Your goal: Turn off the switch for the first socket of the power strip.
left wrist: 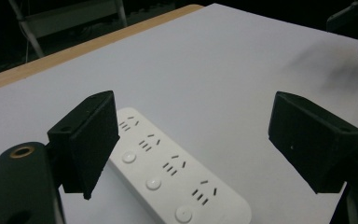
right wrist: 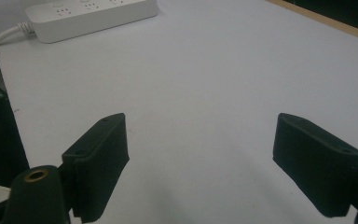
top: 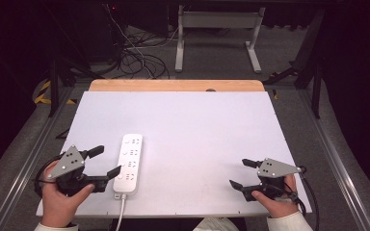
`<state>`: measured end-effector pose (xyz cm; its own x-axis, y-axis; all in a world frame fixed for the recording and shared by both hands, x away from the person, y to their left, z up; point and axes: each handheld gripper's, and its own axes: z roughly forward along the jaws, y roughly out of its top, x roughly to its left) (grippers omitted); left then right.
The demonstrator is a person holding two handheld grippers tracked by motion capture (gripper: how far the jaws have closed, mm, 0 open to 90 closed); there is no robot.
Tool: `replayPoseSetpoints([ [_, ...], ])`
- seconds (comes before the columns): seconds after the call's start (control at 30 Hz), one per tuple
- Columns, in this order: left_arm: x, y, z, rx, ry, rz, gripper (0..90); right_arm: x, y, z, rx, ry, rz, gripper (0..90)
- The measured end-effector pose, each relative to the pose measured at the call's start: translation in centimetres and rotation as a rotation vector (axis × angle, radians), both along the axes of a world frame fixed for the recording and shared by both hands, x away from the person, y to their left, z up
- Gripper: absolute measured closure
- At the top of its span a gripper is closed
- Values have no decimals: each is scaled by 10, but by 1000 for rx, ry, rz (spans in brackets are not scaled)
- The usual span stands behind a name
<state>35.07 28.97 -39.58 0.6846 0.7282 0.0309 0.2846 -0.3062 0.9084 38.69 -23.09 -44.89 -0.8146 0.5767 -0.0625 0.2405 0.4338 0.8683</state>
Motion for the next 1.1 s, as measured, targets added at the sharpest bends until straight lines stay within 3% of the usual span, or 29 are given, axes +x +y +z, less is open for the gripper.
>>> replayPoseSetpoints([
  [0.3, -4, 26, -18, -29, -35, 24, 110, 1, -1, -1, 6, 0, -1, 169],
  [0.53, -7, 37, -37, -30, -2, 22, 82, 2, -3, -3, 11, 5, -1, 156],
  [0.8, -5, 45, -57, -45, -16, 2, 66, 2, -5, -7, 19, 11, -6, 140],
  [1.1, -4, 46, -75, -25, 9, 29, 61, 4, -12, -12, 35, 24, -13, 130],
])
